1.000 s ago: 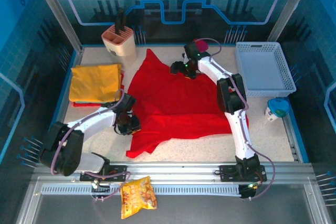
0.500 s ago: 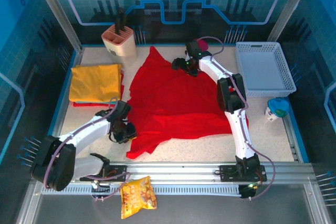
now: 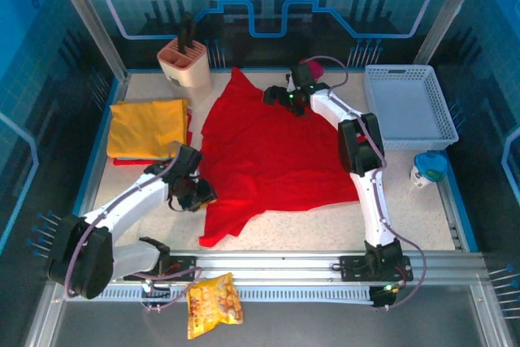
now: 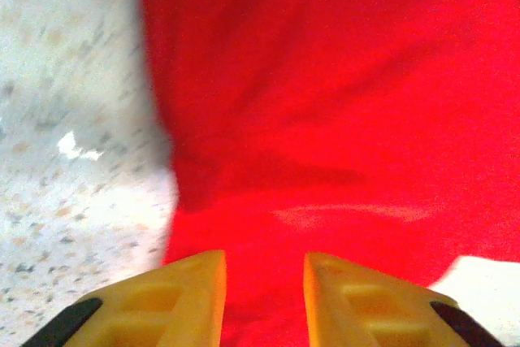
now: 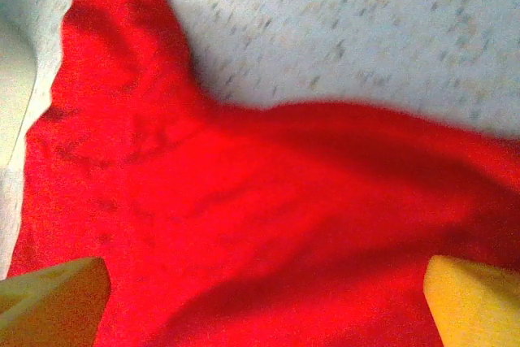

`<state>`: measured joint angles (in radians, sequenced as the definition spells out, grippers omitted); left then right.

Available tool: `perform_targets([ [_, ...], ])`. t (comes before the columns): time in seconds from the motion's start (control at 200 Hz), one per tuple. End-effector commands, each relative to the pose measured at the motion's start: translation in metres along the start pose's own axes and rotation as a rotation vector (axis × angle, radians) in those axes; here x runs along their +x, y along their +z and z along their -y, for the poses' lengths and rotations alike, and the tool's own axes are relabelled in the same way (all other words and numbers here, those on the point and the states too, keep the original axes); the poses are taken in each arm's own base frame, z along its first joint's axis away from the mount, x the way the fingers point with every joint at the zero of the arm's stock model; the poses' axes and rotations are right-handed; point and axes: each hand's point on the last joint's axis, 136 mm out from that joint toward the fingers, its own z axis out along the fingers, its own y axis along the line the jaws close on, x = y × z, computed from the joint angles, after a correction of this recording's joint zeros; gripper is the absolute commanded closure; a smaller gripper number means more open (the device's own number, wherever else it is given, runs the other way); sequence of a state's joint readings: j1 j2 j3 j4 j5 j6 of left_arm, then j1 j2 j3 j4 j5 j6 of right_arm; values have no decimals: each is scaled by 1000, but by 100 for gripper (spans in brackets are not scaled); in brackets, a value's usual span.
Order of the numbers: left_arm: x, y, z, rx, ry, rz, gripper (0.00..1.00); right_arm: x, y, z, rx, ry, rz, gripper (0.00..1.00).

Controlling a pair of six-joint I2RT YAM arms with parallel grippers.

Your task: Fold and stack the t-shirts

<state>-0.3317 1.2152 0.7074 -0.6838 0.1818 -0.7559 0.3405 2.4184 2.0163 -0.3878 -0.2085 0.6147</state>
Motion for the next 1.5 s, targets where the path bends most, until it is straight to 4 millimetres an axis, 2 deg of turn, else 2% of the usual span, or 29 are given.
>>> perform_targets([
  [0.0, -36, -24, 39, 58, 87, 80, 58, -30, -76, -79, -129, -164, 140, 0],
  [0.08, -61, -31, 67, 93, 134, 127, 54, -22, -100, -82, -100, -185, 143, 0],
  [0.175, -88, -25, 100, 141, 177, 140, 52, -3, -122, -66, -29, -172, 111, 0],
  [0.27, -105, -6, 123, 168, 192, 108, 52, 19, -139, -37, 56, -139, 62, 0],
  [0.35, -116, 14, 132, 169, 200, 100, 53, 36, -151, -10, 128, -110, 33, 0],
  [0.445, -125, 39, 132, 147, 211, 81, 53, 54, -156, 23, 208, -100, -1, 2],
  [0.56, -128, 60, 124, 103, 220, 56, 54, 61, -167, 71, 420, -103, 3, 24],
  [0.625, -127, 65, 119, 91, 220, 59, 54, 59, -174, 93, 516, -101, 14, 34],
  [0.725, -127, 69, 113, 77, 217, 63, 54, 53, -177, 119, 616, -102, 26, 40],
  [0.83, -125, 70, 111, 69, 221, 54, 55, 47, -170, 144, 714, -104, 5, 44],
  [1.041, -121, 61, 109, 76, 218, 69, 56, 34, -144, 164, 761, -103, -31, 48],
  [1.151, -119, 62, 108, 77, 214, 62, 56, 30, -139, 175, 801, -95, -49, 51],
  [1.261, -118, 66, 107, 76, 207, 55, 56, 29, -138, 183, 826, -93, -54, 61],
  [1.361, -118, 69, 104, 67, 208, 50, 56, 26, -143, 188, 848, -100, -47, 77],
  [1.411, -118, 70, 102, 60, 210, 48, 56, 23, -146, 188, 851, -102, -38, 88],
  [1.496, -116, 72, 99, 51, 210, 40, 56, 13, -154, 187, 857, -105, -12, 96],
])
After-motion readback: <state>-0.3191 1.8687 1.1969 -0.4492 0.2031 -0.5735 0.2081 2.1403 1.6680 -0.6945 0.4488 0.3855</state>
